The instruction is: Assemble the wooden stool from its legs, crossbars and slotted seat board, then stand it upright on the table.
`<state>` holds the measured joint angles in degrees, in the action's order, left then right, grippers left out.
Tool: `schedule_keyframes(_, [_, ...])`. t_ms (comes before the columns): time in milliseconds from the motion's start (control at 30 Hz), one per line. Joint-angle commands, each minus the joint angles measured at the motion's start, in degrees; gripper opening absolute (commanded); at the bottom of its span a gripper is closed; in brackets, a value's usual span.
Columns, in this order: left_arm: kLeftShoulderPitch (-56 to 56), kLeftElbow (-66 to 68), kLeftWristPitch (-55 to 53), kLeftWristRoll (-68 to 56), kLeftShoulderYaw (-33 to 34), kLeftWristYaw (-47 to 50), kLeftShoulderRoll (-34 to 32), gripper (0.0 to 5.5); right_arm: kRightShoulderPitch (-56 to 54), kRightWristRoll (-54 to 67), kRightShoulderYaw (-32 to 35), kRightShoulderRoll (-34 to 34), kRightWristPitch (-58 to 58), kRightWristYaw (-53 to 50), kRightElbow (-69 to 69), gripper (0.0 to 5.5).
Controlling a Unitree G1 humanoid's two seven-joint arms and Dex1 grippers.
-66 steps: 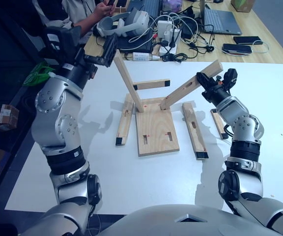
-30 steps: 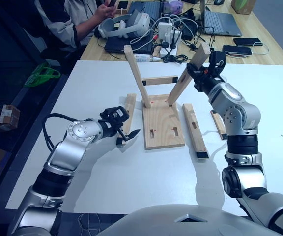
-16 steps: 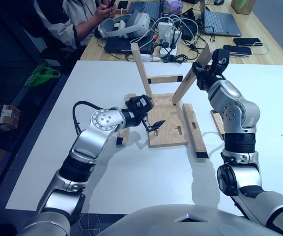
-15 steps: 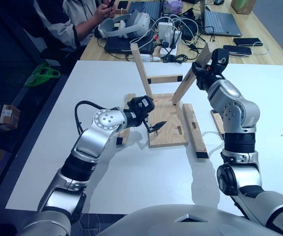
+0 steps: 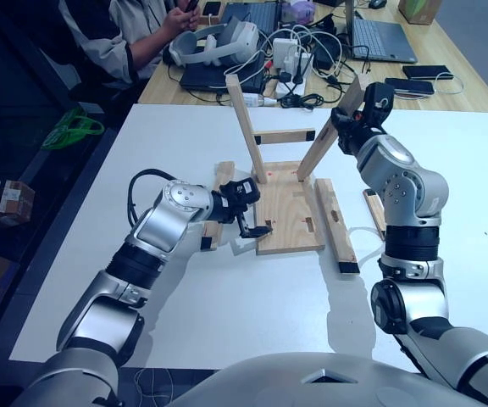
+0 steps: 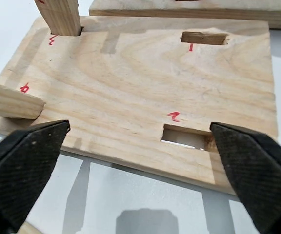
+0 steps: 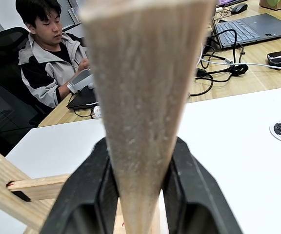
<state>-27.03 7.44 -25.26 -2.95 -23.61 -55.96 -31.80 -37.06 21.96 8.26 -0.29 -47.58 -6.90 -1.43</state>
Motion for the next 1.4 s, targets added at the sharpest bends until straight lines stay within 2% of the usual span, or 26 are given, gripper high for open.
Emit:
schedule_keyframes(33, [-0.59,-0.45,0.72,0.20,0.58,-1.15,0.05,4.90,2.25,-1.55,0.30,0.17,-3.05,-1.45,-2.08,1.00])
schedule_keyframes(333, [-1.57,1.34,0.50,2.64,-0.19,0.06,1.18,3.50,1.88,-1.03,1.70,0.06,-5.03,-1.89,-1.17,1.00])
schedule_keyframes(500, [-1.57,2.45,0.88,4.87,-0.79,0.97,1.67,3.47,1.10,-1.19,3.12,-1.16,-8.30,-2.21,-0.57,1.00])
schedule_keyframes(667, [-0.91,2.76,1.69,6.53,-1.70,0.74,1.68,3.47,-1.59,-2.68,2.64,-2.89,-10.56,-1.26,-7.85,1.00])
schedule_keyframes(867, [-0.67,2.98,2.76,8.19,-2.60,0.54,1.66,3.47,-6.68,-3.68,-1.11,-3.00,-6.48,3.19,-18.08,1.00])
schedule_keyframes(1167, [-0.35,3.65,4.37,9.97,-3.43,0.22,1.16,3.47,-5.86,-4.17,-2.36,-3.19,-3.71,6.90,-21.90,1.00])
schedule_keyframes(1267, [-0.25,3.55,4.62,10.40,-3.62,0.20,0.98,3.47,-4.88,-5.34,-5.21,-3.78,-2.58,9.31,-21.31,1.00])
schedule_keyframes(1400, [-0.39,3.68,5.15,11.00,-3.71,0.23,0.77,3.45,-4.91,-8.47,-12.45,-5.55,0.28,13.92,-19.41,1.01])
